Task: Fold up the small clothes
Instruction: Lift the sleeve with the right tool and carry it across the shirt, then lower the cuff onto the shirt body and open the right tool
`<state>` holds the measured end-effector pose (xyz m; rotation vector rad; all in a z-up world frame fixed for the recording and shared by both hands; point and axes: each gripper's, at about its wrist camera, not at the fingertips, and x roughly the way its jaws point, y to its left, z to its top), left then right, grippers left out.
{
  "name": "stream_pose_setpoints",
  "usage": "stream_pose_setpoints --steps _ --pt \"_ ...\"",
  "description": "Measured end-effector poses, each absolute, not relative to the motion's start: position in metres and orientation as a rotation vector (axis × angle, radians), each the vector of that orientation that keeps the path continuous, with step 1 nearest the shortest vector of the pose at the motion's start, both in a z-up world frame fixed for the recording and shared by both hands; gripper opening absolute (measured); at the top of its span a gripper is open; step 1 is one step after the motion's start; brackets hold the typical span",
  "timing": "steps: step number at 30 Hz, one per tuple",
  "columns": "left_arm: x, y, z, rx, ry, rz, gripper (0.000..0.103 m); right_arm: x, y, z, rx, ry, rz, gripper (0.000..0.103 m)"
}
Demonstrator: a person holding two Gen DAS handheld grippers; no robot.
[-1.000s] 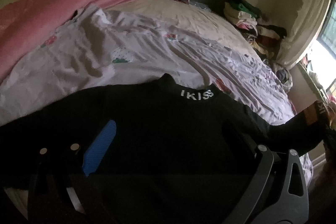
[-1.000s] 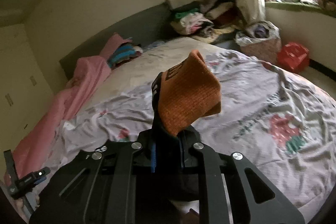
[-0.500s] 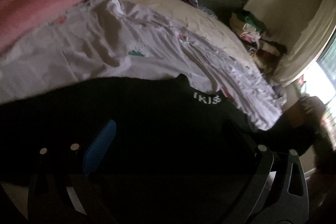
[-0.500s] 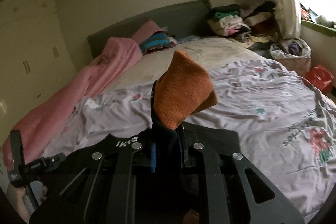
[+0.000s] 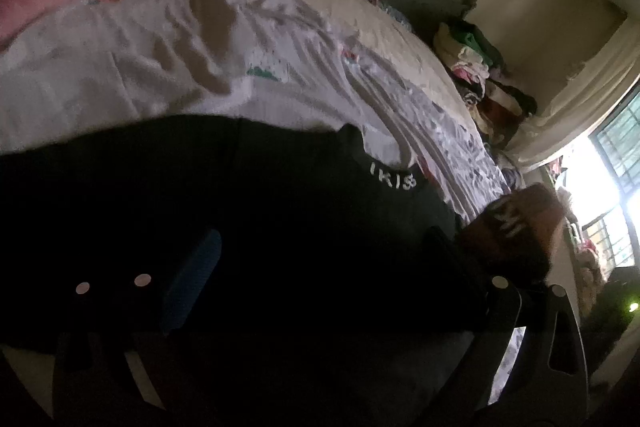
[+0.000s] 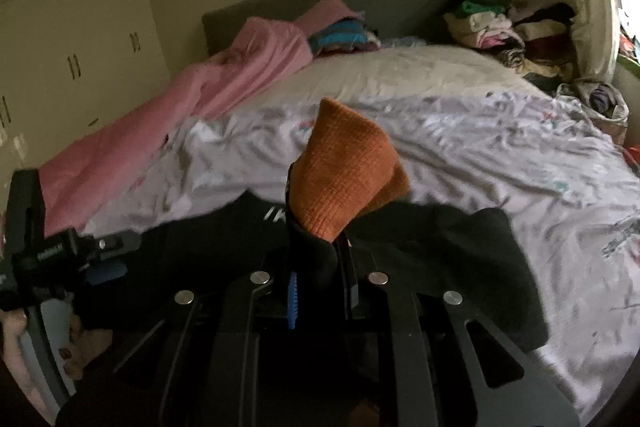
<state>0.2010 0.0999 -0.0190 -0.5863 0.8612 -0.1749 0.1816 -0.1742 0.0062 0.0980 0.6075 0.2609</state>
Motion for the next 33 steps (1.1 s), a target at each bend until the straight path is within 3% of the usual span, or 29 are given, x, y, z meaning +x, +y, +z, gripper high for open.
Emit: stream_pose_setpoints --steps 8,13,15,19,26,28,29,30,33 --pt "0.204 0.099 -0.038 -0.666 0.913 -0.237 0.095 0.185 -0.142 -0.026 0.085 0.695 0.323 0.019" --pt "0.204 0.09 -0.042 -0.66 0.931 -0.265 0.095 0.176 -0.133 -0.032 0.097 0.737 0.41 0.057" --pt "0.204 0.083 -0.044 -0.665 0.944 -0.3 0.095 0.168 -0.129 -0.03 0.084 0.749 0.447 0.067" --pt "0.205 0.072 -0.05 -0.64 0.974 -0.32 0.094 0.149 -0.139 -0.022 0.091 0.738 0.482 0.073" --pt "0.204 0.053 -0.058 -0.591 1.008 -0.331 0.092 0.131 -0.195 -0.015 0.177 0.732 0.366 0.074" --pt "0.203 0.045 -0.059 -0.578 1.011 -0.335 0.083 0.129 -0.209 -0.014 0.202 0.731 0.337 0.074" --pt "0.203 0.042 -0.06 -0.585 1.014 -0.35 0.067 0.128 -0.214 -0.013 0.209 0.727 0.329 0.074" --pt "0.203 0.038 -0.063 -0.599 1.021 -0.367 0.061 0.127 -0.218 -0.012 0.213 0.721 0.323 0.074" --pt "0.203 0.024 -0.069 -0.563 1.041 -0.36 0.059 0.123 -0.23 -0.008 0.222 0.701 0.304 0.074"
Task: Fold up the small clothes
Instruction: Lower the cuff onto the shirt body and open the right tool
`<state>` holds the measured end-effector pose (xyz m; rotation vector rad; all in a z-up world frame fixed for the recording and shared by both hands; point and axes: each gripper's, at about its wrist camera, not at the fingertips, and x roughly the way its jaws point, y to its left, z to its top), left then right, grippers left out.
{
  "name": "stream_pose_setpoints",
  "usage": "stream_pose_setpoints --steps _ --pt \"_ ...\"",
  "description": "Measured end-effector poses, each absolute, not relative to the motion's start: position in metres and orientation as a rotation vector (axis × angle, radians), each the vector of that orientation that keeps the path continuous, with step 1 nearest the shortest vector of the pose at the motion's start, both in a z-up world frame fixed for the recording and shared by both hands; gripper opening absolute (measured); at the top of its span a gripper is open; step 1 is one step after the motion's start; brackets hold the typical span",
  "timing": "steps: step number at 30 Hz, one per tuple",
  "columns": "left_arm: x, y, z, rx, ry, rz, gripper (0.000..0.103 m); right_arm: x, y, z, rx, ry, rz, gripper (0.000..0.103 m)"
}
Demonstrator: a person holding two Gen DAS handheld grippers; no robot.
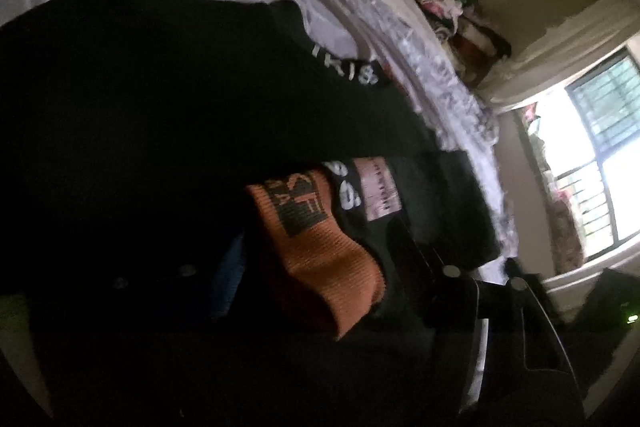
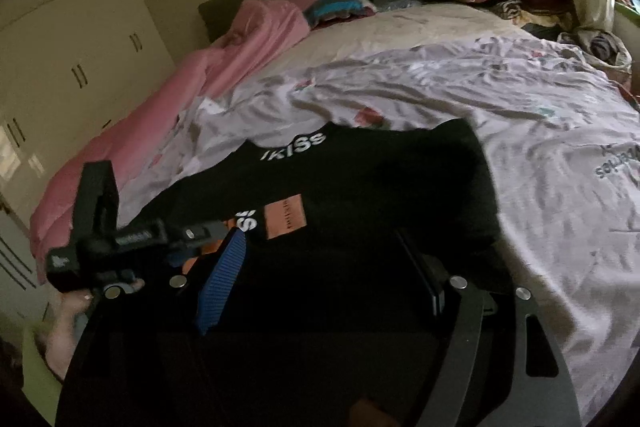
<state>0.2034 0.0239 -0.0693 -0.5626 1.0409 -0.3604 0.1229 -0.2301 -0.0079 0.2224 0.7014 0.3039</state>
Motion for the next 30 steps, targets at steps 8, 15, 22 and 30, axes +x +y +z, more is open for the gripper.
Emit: stream_pose_setpoints --steps 8,15,22,30 --pt "0.202 0.014 -0.063 -0.489 0.992 -0.359 0.01 0.121 -0.254 -0.007 0.258 0.684 0.255 0.074" --pt "0.184 0.015 -0.013 -0.442 0.83 -0.432 0.007 0.121 -0.267 -0.007 0.26 0.675 0.22 0.074" --pt "0.17 0.029 0.018 -0.428 0.719 -0.409 0.006 0.122 -0.27 -0.008 0.246 0.675 0.198 0.074" --pt "0.175 0.055 -0.002 -0.481 0.795 -0.342 0.006 0.13 -0.27 -0.014 0.202 0.689 0.128 0.074"
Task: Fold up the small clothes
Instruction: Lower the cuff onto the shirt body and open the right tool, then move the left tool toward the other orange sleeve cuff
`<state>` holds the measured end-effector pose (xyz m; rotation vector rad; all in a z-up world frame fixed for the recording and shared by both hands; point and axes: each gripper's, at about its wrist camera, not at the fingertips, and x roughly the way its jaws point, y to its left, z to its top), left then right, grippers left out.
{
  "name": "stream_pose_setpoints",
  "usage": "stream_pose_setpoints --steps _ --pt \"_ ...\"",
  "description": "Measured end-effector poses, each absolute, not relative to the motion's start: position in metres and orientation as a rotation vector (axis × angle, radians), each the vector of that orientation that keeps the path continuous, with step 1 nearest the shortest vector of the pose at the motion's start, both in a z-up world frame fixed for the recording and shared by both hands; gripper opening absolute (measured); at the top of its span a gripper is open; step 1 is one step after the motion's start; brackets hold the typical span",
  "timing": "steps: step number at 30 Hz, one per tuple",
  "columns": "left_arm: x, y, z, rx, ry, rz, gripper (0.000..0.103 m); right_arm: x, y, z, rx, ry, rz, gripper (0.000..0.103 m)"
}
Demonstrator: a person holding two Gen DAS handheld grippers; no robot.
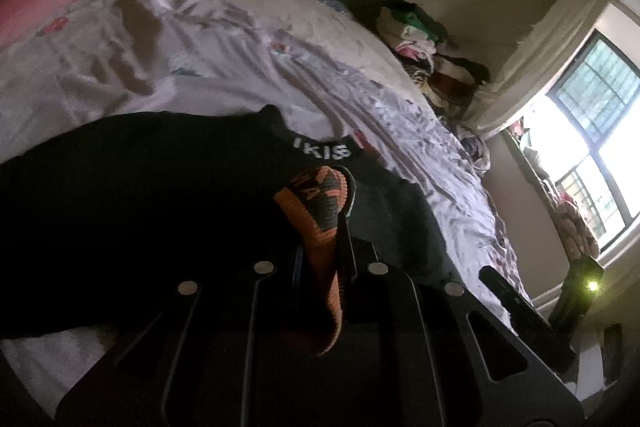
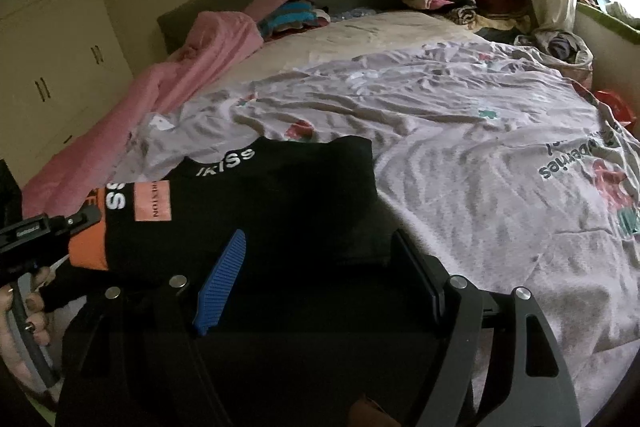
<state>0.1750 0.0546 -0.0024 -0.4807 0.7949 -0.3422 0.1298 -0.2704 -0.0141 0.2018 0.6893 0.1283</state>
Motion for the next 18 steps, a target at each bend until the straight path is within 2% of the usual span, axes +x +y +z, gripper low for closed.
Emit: stream_pose_setpoints --steps 7,12,14,18 --pt "0.174 0.068 -0.014 -0.469 0.83 -0.287 0.007 0.141 -0.266 -0.018 0.144 0.704 0.085 0.074" --pt "0.179 0.077 -0.02 -0.454 0.846 -0.223 0.012 0.151 -0.264 -0.023 0.132 0.723 0.063 0.074" --pt "0.176 0.08 -0.016 -0.411 0.822 -0.171 0.022 0.154 -0.26 -0.023 0.121 0.72 0.076 0.074" --pt "0.172 0.078 -0.009 -0.384 0.79 -0.175 0.024 0.163 -0.244 -0.021 0.086 0.728 0.139 0.073"
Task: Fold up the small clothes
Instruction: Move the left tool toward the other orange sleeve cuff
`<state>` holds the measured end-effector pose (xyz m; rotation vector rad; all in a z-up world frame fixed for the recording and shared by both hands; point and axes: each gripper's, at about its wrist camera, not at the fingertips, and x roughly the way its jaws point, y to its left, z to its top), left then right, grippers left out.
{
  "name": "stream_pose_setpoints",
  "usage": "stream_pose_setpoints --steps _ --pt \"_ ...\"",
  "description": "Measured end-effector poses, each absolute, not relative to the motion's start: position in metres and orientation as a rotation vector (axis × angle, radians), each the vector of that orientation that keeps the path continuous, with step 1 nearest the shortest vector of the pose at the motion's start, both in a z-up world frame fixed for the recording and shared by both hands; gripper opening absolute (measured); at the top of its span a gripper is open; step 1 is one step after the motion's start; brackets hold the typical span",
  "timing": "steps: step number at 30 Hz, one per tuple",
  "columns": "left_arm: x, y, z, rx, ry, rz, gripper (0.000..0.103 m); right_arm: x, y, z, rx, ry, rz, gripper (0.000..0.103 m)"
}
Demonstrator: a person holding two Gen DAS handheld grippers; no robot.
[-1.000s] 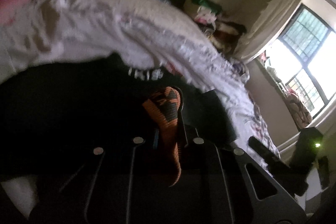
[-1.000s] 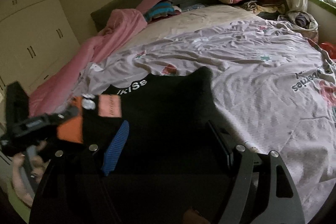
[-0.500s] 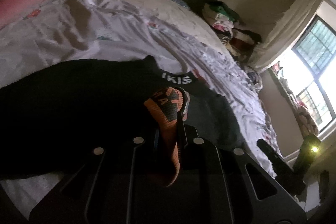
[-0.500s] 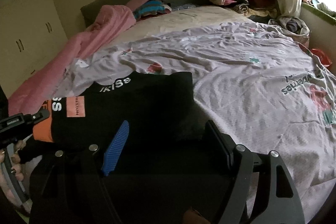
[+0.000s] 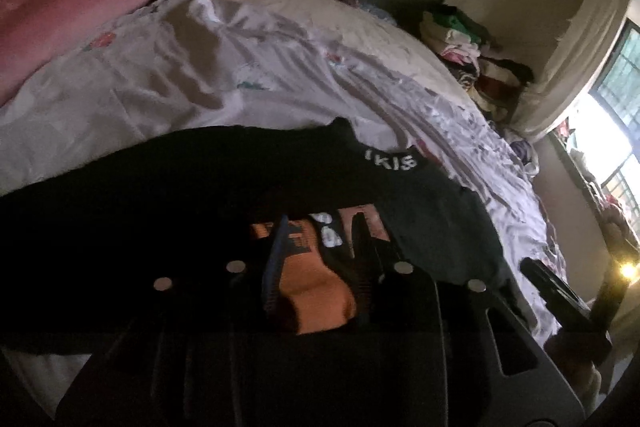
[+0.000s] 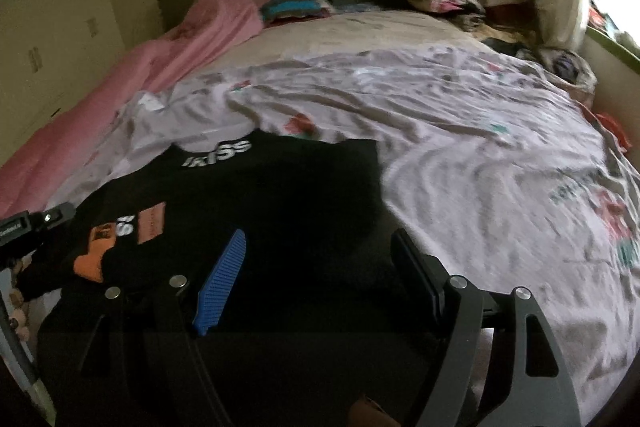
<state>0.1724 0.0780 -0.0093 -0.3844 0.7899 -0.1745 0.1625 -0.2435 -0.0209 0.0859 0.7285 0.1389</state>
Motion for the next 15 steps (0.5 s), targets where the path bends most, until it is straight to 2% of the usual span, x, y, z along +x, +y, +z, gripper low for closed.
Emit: stream_pose_setpoints --steps 5,10,12,13,15 --pt "0.168 0.059 -0.003 -0.276 0.775 -0.173 0.024 0.177 -0.221 -0.028 0.021 0.773 0.206 0.073" --pt "0.179 0.046 -0.034 -0.289 0.915 -0.225 0.024 0.189 -0.216 -0.042 0.003 0.825 0.207 0.073" --pt "0.18 0.043 -0.045 -0.262 0.953 -0.214 0.029 0.193 -0.219 -0.048 0.0 0.845 0.188 0.072" --pt "0.18 0.042 -0.05 -0.254 0.968 -0.208 0.035 0.195 -0.221 -0.051 0.002 0.854 0.18 0.073" --pt "0.182 0.044 -0.064 -0.259 1.006 -0.196 0.035 0.2 -0.23 -0.063 -0.002 0.901 0.124 0.073"
